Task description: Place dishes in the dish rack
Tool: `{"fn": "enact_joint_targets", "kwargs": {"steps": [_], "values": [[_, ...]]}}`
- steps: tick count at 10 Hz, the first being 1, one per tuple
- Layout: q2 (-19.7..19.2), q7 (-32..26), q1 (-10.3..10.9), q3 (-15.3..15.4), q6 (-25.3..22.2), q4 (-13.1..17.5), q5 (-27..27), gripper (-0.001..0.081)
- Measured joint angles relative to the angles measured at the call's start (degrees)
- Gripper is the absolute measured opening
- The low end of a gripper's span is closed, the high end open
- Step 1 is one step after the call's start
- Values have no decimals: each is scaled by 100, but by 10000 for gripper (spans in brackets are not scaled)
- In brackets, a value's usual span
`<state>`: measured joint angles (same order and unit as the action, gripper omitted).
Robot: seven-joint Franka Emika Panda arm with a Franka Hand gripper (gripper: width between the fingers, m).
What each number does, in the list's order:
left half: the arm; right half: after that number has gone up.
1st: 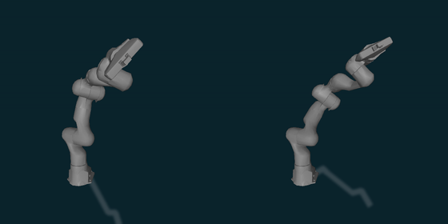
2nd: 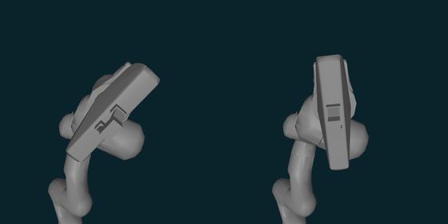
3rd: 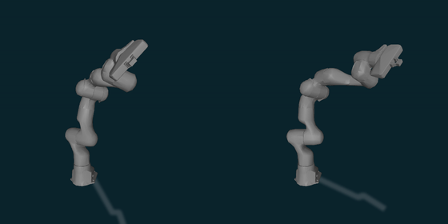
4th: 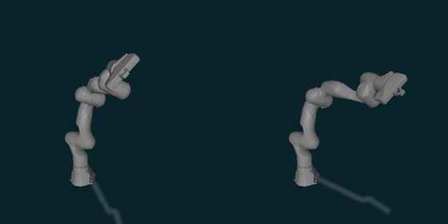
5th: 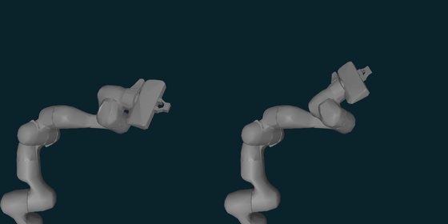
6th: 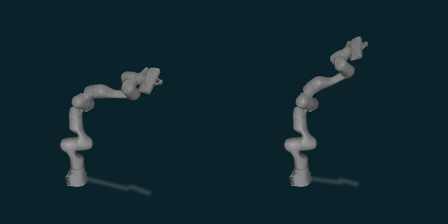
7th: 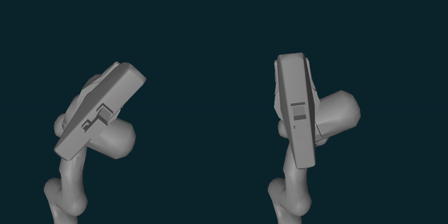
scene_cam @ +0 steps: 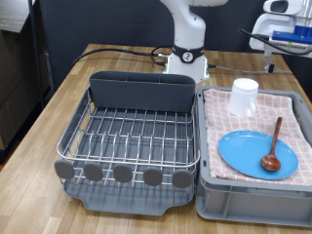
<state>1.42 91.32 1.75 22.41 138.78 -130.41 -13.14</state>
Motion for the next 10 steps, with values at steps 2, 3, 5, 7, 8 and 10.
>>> {"fn": "enact_joint_targets", "kwargs": {"steps": [2, 3, 5, 7, 8, 10], "values": [[-225, 112, 8, 1, 251, -2, -212, 803], [-343, 239, 16, 1, 369, -3, -356, 803], [-589, 521, 21, -1, 589, -2, -591, 803], [-845, 811, 22, -24, 793, -1, -774, 803], [-975, 938, 27, -58, 889, 0, -871, 803], [-1220, 1281, 52, -164, 1107, 1, -1158, 803]]}}
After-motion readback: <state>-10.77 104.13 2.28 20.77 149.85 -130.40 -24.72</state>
